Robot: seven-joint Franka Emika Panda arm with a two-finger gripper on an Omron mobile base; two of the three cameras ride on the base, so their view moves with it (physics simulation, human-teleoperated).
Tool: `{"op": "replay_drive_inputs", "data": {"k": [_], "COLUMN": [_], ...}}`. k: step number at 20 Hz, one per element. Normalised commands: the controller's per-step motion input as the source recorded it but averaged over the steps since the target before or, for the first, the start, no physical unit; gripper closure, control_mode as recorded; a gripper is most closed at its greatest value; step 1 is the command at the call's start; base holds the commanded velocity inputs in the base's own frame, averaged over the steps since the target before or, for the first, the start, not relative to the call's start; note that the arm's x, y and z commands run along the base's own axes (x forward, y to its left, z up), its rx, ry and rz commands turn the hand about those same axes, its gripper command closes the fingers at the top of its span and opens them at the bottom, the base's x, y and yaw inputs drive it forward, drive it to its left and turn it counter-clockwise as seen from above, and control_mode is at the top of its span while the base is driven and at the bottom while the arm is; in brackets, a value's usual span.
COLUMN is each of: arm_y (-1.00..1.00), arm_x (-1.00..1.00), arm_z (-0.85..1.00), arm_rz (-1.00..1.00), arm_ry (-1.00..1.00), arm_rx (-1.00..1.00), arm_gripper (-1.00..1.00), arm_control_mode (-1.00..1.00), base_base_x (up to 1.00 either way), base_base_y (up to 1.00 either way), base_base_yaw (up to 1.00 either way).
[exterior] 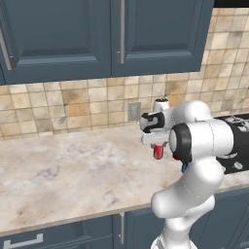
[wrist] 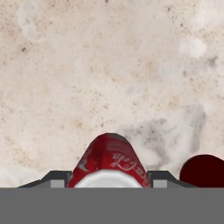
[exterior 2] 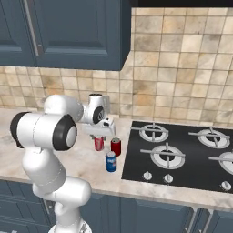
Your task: Four empty soda cans are scattered around the kitchen. Gather all the cans and cluster them next to the stove for recycling.
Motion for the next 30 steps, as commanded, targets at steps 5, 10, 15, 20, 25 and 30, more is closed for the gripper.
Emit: {"op": "replay_drive_inputs", "data": {"k": [5, 10, 15, 20, 25, 30], "arm_y": [0.0, -0.08, -0.28, -0.07, 0.0, 0.0], "arm_x": [0.0, 0.0, -0.09, 0.03, 0.01, 0.0], "arm_z": [-0.07, -0.01, -0.01, -0.23, -0.39, -0.56], "arm_rz": [0.0, 0.0, 0.0, 0.0, 0.0, 0.0], "arm_ry": [0.06, 0.04, 0.02, 0.0, 0.0, 0.01], "arm_rx": [0.0, 0.0, 0.0, 0.0, 0.0, 0.0], "arm_gripper": [1.0, 1.0, 1.0, 1.0, 1.0, 1.0], "arm_control_mode": [-1.0, -1.0, -1.0, -1.0, -1.0, -1.0], "base_base_x": [0.0, 0.0, 0.0, 0.0, 0.0, 0.0], "base_base_y": [0.0, 0.0, 0.0, 0.0, 0.0, 0.0], "base_base_yaw": [0.0, 0.0, 0.0, 0.0, 0.0, 0.0]}}
